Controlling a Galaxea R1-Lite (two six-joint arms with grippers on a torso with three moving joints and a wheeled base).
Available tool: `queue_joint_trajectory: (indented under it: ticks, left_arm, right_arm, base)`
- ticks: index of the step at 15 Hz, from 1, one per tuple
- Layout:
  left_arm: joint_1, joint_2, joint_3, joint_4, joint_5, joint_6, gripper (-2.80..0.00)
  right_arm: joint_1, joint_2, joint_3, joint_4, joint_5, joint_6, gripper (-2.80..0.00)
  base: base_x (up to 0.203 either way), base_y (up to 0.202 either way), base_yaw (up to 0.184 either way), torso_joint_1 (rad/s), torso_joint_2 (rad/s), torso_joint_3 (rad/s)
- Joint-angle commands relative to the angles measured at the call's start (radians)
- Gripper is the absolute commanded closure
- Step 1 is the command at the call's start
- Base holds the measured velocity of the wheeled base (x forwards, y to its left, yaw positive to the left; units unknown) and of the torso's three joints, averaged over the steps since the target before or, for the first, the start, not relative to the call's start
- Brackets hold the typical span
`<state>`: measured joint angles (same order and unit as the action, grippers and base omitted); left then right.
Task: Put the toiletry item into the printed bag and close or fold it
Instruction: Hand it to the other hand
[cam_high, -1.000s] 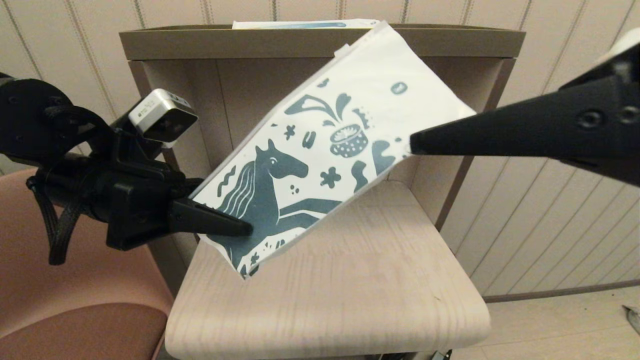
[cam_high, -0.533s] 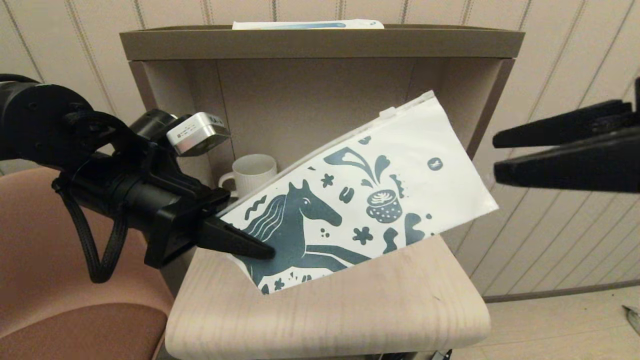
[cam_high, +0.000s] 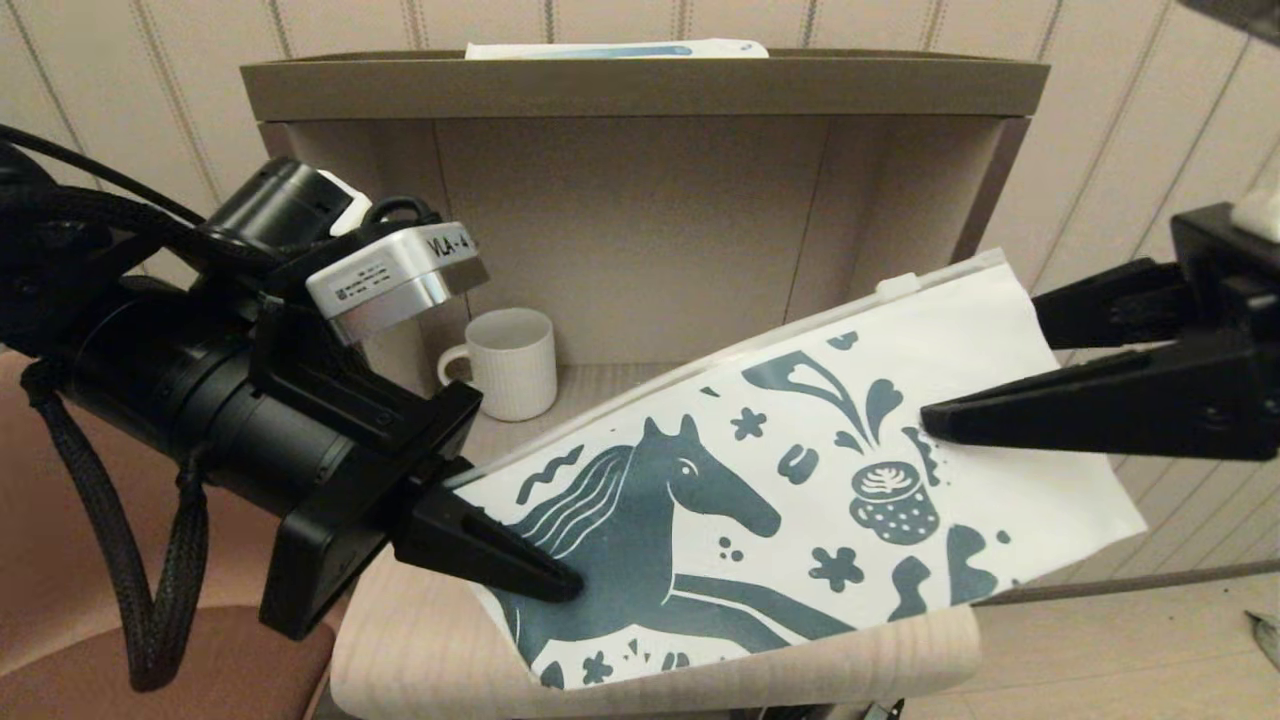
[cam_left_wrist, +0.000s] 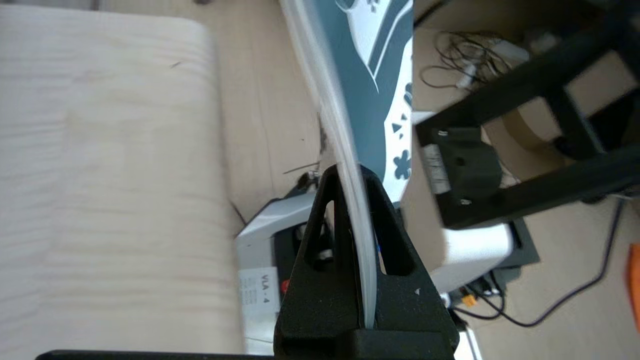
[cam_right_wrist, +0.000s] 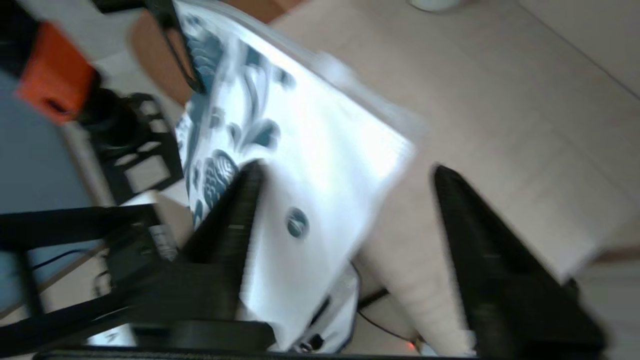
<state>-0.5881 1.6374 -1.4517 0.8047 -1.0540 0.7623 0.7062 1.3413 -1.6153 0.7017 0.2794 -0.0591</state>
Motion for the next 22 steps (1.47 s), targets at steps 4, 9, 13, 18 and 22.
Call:
queue_joint_trajectory:
  ticks: [4,9,13,18,22]
  left_arm:
    - [-0.021,-0.025,0.054,-0.061,-0.008,0.002,0.00]
    - [-0.021,-0.073,0.090,-0.102,-0.015,0.000,0.00]
    - [-0.021,-0.105,0.125,-0.104,-0.015,0.003,0.00]
    - [-0.022,-0.111,0.145,-0.104,-0.010,0.005,0.00]
    - [-0.034,-0.134,0.157,-0.109,-0.005,0.009,0.00]
  right_arm:
    - [0.011,-0.001,0.005,0.007,0.126,-0.002,0.00]
    - [0.032,-0.024,0.069,0.008,0.213,-0.022,0.00]
    - [0.035,-0.062,0.127,0.011,0.207,-0.084,0.00]
    - [0.030,-0.058,0.133,0.012,0.187,-0.126,-2.80]
    - [0.035,-0.013,0.050,0.094,0.189,-0.126,-2.80]
  base:
    - [0.000,0.000,0.000,0.000,0.00,0.000]
    - [0.000,0.000,0.000,0.000,0.00,0.000]
    - [0.000,0.000,0.000,0.000,0.00,0.000]
    - [0.000,0.000,0.000,0.000,0.00,0.000]
    - [0.000,0.000,0.000,0.000,0.00,0.000]
